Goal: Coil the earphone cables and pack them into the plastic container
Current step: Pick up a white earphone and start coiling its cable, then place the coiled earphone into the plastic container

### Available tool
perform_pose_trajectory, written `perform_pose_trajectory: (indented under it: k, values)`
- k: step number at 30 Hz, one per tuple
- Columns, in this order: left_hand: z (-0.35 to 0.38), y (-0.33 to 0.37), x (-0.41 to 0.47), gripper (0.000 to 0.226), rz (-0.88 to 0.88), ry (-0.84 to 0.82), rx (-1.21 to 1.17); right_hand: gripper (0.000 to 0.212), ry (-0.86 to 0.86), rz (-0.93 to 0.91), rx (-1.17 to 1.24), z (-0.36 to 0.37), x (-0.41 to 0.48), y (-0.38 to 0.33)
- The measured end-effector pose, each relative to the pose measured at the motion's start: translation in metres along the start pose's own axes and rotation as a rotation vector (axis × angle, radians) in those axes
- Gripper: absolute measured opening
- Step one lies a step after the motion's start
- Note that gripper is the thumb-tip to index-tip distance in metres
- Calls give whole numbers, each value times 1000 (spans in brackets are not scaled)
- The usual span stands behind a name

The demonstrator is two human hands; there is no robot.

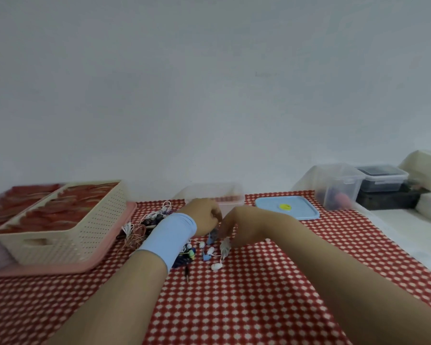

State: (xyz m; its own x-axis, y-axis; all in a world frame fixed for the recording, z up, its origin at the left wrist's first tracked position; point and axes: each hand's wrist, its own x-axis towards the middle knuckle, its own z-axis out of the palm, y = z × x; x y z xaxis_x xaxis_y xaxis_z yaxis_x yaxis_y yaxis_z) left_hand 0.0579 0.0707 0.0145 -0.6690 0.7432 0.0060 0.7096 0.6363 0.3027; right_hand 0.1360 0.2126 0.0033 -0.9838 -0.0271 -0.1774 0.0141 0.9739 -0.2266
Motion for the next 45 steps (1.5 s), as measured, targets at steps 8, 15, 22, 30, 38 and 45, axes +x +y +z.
perform_pose_trajectory:
  k: [8,15,22,30,38,45]
  values:
    - [2,-22,-12,27,26,10,-131,30,62,-20,59,1,1,-5]
    - [-20,-18,-7,22,19,-19,-675,10,212,21,410,-36,-3,9]
    - [-39,-20,9,21,-10,36,-985,26,378,62,501,-55,13,14]
    - [-23,-44,57,10,-138,191,-429,22,494,172,190,-45,58,25]
    - [-8,-67,71,39,-162,147,-129,35,314,196,-61,-24,92,23]
    - [-13,-62,43,13,-1,452,-304,30,404,7,122,-28,65,-2]
